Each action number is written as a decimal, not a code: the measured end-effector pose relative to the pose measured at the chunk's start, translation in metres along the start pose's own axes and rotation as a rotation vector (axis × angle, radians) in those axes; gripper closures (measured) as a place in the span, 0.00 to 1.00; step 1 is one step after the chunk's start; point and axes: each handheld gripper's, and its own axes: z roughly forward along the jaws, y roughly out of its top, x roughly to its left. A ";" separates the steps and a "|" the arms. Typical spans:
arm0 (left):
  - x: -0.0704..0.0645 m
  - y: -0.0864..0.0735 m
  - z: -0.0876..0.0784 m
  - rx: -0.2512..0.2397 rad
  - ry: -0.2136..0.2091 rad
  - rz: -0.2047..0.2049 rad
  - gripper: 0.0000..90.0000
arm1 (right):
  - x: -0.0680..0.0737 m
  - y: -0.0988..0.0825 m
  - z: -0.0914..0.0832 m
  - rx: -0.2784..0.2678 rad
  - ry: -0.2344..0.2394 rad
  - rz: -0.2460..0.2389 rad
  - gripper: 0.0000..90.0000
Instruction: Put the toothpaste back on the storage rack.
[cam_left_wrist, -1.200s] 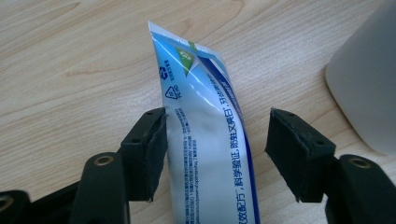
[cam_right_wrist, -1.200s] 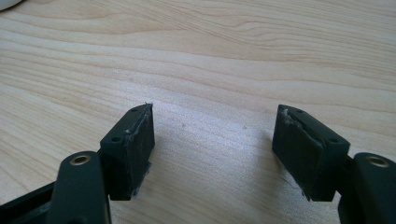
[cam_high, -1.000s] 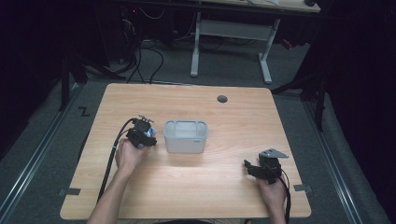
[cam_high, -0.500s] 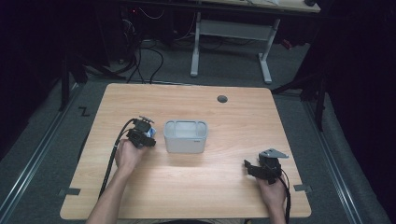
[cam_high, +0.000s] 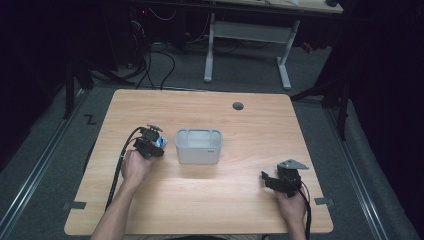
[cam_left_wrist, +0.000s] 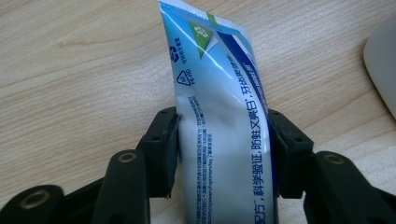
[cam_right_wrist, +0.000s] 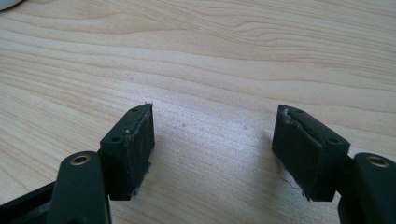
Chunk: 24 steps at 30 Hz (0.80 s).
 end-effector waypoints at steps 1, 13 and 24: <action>0.000 0.000 0.000 0.000 0.002 0.006 0.58 | 0.000 0.000 0.000 0.000 0.000 0.000 0.33; 0.009 -0.001 -0.004 -0.003 -0.047 0.001 0.72 | 0.000 0.000 0.000 0.000 0.000 0.000 0.33; 0.008 -0.003 -0.030 -0.096 -0.067 0.040 0.79 | 0.000 0.000 0.000 0.000 -0.001 0.001 0.33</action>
